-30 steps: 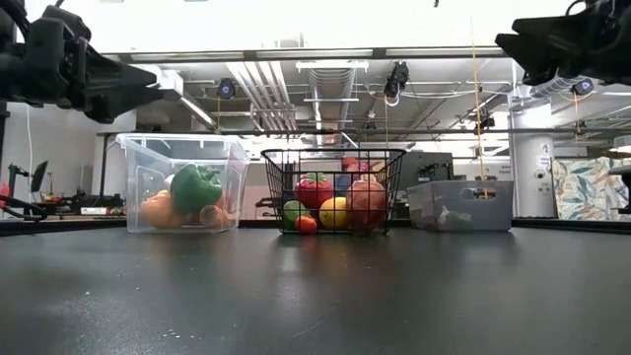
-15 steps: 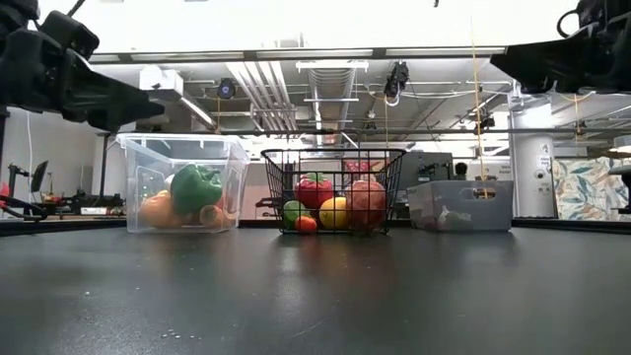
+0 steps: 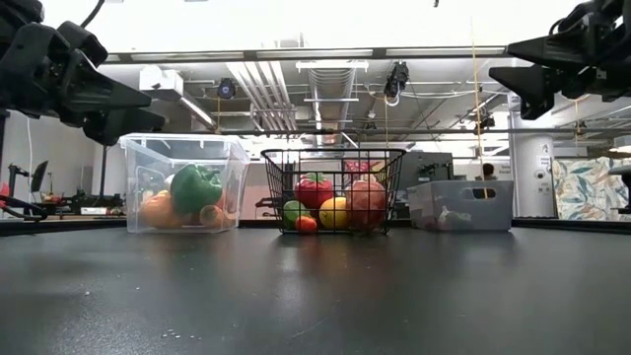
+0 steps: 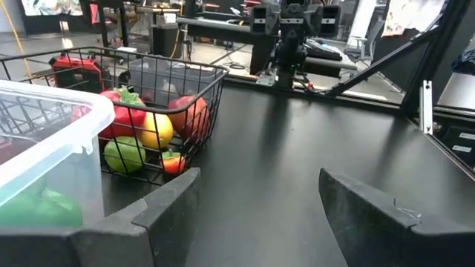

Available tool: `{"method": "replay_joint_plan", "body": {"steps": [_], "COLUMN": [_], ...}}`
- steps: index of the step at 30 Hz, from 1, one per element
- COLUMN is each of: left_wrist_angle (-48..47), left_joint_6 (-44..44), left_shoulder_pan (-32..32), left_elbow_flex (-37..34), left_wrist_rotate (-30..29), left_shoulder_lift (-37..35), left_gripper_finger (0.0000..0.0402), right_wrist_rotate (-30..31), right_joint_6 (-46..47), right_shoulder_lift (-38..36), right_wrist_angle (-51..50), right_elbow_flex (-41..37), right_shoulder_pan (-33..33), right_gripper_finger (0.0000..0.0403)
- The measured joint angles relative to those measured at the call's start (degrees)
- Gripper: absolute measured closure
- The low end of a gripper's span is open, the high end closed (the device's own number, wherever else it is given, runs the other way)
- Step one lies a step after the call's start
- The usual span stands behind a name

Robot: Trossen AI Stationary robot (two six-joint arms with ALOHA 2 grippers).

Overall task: Sort produce into baskets
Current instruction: Return to Home Position

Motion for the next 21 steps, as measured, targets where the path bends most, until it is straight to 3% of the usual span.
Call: {"method": "replay_joint_plan", "body": {"steps": [21], "left_wrist_angle": [0.3], "left_joint_6": [0.0], "left_shoulder_pan": [0.0], "left_elbow_flex": [0.0], "left_wrist_rotate": [0.0], "left_shoulder_lift": [0.3], "left_gripper_finger": [0.0146], "right_wrist_rotate": [0.0], "right_joint_6": [1.2], "right_shoulder_lift": [0.0], "right_wrist_angle": [0.0], "right_elbow_flex": [0.0], "right_shoulder_pan": [0.0], "right_gripper_finger": [0.0184]}}
